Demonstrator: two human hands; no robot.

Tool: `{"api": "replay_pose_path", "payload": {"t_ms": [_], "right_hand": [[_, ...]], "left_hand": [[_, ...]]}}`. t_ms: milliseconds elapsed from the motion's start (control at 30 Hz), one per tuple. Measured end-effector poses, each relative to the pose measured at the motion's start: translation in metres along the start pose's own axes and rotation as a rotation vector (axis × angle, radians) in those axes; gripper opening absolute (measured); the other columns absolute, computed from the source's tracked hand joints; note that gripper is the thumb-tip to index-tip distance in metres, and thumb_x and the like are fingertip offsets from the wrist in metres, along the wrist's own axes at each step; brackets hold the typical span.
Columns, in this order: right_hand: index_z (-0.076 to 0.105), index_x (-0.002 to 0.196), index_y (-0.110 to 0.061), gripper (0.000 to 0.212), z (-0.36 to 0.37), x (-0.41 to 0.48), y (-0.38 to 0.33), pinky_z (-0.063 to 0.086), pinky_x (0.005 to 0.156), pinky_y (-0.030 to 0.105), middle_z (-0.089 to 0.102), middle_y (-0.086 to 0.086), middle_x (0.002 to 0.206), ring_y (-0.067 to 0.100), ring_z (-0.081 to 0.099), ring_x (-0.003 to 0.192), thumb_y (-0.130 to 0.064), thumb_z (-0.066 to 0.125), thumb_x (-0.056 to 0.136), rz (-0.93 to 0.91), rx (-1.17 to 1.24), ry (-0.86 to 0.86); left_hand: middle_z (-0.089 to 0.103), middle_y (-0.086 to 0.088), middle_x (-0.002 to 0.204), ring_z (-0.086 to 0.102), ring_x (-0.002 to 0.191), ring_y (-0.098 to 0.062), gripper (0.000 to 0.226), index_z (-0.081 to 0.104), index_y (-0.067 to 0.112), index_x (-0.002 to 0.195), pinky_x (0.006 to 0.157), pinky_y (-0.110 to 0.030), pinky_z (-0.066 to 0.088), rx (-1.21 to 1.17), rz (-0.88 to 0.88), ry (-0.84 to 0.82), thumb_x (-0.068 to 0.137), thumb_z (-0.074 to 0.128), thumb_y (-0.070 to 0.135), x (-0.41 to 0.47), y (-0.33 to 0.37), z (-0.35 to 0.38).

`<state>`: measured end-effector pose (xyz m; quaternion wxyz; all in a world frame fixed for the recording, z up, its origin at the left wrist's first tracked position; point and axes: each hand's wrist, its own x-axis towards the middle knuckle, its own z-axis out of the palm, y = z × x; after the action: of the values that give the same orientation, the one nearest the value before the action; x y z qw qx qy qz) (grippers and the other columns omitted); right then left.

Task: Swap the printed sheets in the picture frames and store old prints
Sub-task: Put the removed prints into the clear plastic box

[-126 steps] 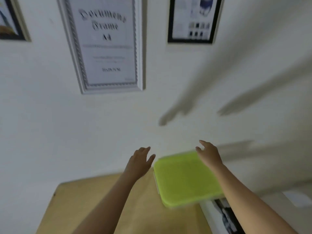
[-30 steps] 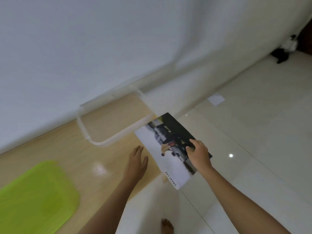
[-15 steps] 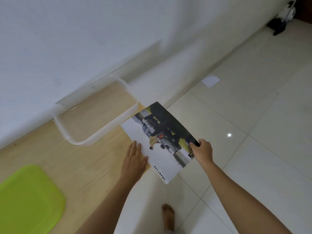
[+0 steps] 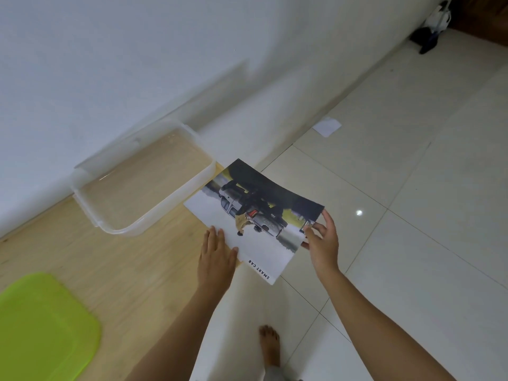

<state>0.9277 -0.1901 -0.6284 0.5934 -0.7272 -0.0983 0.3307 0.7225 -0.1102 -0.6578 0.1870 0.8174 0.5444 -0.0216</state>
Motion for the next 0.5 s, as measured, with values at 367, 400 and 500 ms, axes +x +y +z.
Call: {"api": "replay_pose_path", "payload": {"t_ms": [367, 400, 500], "right_hand": [[0.041, 0.133, -0.042, 0.056, -0.007, 0.0, -0.014, 0.053, 0.067, 0.028, 0.059, 0.006, 0.11, 0.016, 0.061, 0.095, -0.001, 0.044, 0.093, -0.136, 0.001, 0.039], [0.042, 0.133, -0.041, 0.055, -0.011, 0.001, -0.015, 0.053, 0.068, 0.028, 0.06, 0.007, 0.11, 0.017, 0.061, 0.094, -0.001, 0.044, 0.094, -0.14, 0.004, 0.037], [0.044, 0.133, -0.037, 0.054, -0.025, 0.004, -0.017, 0.051, 0.072, 0.028, 0.061, 0.008, 0.109, 0.018, 0.061, 0.095, 0.0, 0.044, 0.094, -0.147, 0.027, 0.026]], "left_hand": [[0.007, -0.007, 0.157, 0.001, 0.145, -0.025, 0.063, 0.018, 0.013, 0.146, 0.117, -0.038, 0.01, -0.175, -0.07, 0.042, 0.096, 0.036, 0.045, 0.017, 0.016, -0.013], [0.009, -0.007, 0.156, 0.003, 0.144, -0.025, 0.062, 0.019, 0.013, 0.146, 0.117, -0.039, 0.012, -0.206, -0.067, 0.057, 0.095, 0.037, 0.045, 0.022, 0.017, -0.016], [0.016, -0.009, 0.154, 0.011, 0.143, -0.027, 0.061, 0.024, 0.015, 0.145, 0.115, -0.043, 0.018, -0.309, -0.064, 0.13, 0.094, 0.042, 0.044, 0.041, 0.019, -0.03]]}}
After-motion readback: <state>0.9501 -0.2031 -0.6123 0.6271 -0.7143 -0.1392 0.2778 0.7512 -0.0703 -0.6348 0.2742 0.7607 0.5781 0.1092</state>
